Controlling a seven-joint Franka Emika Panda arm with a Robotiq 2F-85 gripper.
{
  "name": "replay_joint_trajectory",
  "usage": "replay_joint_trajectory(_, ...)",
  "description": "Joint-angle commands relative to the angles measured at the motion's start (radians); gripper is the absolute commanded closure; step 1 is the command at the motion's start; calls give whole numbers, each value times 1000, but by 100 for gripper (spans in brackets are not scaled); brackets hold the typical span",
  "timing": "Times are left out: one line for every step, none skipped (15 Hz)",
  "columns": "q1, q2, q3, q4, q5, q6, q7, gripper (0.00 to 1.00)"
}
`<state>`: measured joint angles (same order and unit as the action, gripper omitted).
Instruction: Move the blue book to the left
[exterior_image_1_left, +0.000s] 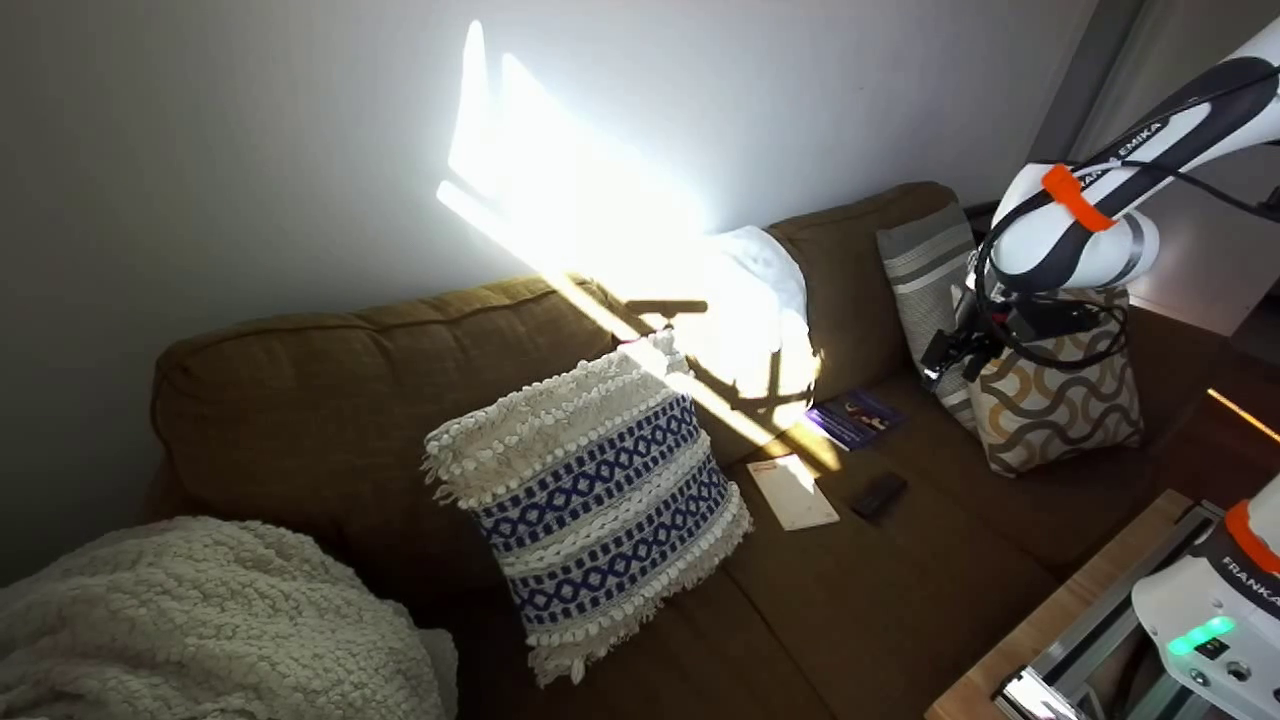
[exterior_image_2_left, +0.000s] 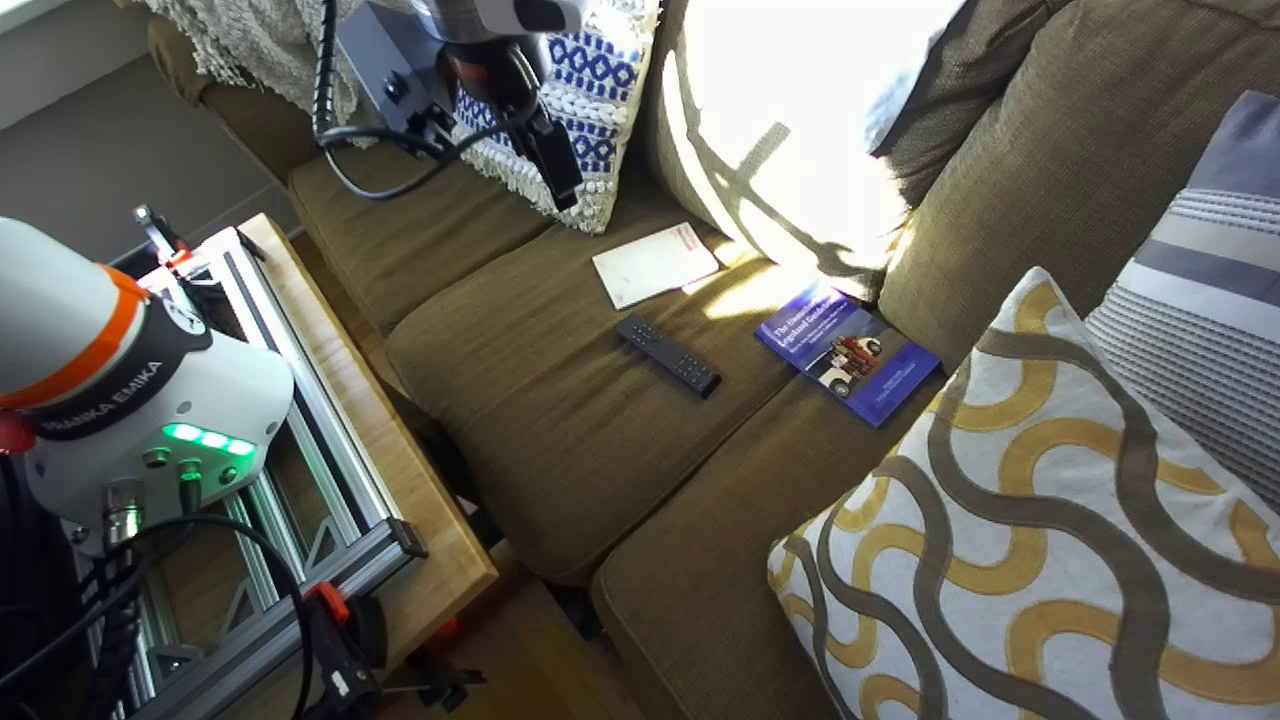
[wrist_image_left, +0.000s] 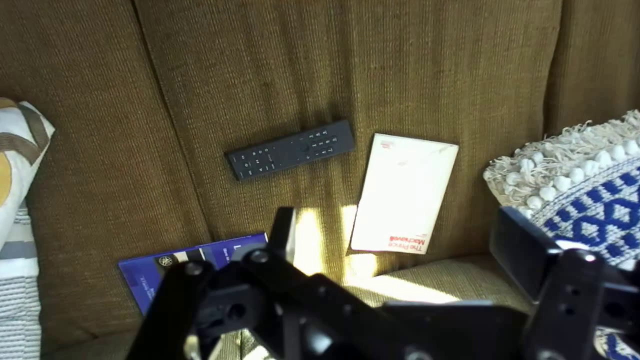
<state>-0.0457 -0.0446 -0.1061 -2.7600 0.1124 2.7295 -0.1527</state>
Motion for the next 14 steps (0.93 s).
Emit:
replay_joint_trajectory(-24,135,-12,-1,265,153,-240,0)
replay_joint_trajectory(-55,151,21,-1,350,169,-307,0)
replay_joint_trajectory(-106,173,67,7,430,180,-369,0)
replay_joint_trajectory(-163,193,115,27,511,170,-429,0)
replay_joint_trajectory(-220,232,158,57,592,161,-485,0)
replay_joint_trajectory(-248,272,180,77,673,167,-533,0)
replay_joint_trajectory(-160,192,116,26,552,160,-430,0)
replay_joint_trajectory(-195,213,140,38,603,160,-469,0)
replay_joint_trajectory(-214,231,151,49,625,160,-487,0)
replay_joint_trajectory(-224,245,157,57,633,160,-492,0)
replay_joint_trajectory(-227,253,161,63,637,160,-493,0)
replay_joint_trajectory(-228,257,163,66,639,160,-493,0)
replay_joint_trajectory(-228,258,165,67,641,160,-493,0)
replay_joint_trajectory(-228,258,166,67,642,160,-493,0)
